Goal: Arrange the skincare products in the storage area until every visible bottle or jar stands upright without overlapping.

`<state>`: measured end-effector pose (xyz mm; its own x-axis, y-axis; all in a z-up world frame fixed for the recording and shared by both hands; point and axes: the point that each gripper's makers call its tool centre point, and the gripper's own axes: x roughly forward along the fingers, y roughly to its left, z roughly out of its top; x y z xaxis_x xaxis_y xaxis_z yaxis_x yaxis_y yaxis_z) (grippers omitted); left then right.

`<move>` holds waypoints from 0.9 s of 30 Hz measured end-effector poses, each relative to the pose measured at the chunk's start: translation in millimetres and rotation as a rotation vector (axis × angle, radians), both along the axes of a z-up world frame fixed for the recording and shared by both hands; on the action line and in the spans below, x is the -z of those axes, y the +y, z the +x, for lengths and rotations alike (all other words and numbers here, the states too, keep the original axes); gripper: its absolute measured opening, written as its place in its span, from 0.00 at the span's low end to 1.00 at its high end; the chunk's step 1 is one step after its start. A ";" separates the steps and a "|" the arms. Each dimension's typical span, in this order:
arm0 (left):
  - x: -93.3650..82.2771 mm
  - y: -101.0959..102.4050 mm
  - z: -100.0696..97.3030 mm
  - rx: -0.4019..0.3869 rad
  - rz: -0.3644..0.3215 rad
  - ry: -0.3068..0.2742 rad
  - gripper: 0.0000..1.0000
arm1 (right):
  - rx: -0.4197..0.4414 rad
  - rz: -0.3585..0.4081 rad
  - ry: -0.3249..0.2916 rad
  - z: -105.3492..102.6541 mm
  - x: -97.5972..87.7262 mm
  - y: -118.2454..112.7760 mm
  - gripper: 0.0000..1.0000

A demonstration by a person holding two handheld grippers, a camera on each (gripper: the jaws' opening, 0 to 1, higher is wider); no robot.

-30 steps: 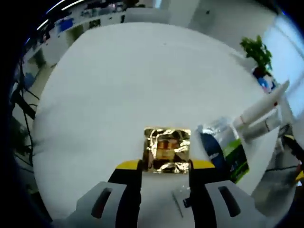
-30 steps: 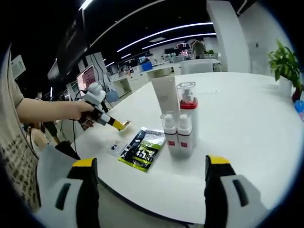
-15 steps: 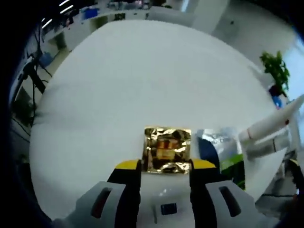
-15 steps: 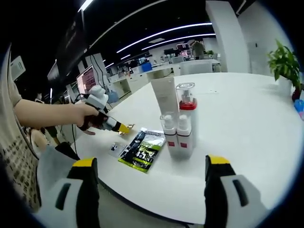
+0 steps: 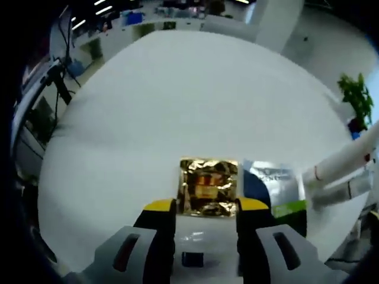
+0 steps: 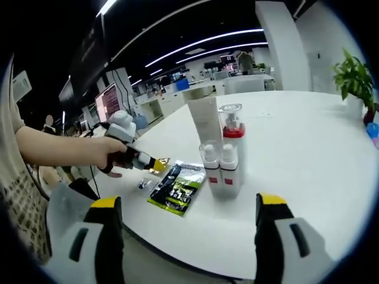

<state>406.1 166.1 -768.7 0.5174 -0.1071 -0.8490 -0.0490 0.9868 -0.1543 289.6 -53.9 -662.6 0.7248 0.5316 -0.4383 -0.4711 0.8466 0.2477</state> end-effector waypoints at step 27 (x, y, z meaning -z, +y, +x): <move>2.3 1.3 -2.0 0.022 0.058 -0.018 0.45 | 0.000 0.003 -0.003 -0.5 -2.0 1.4 0.93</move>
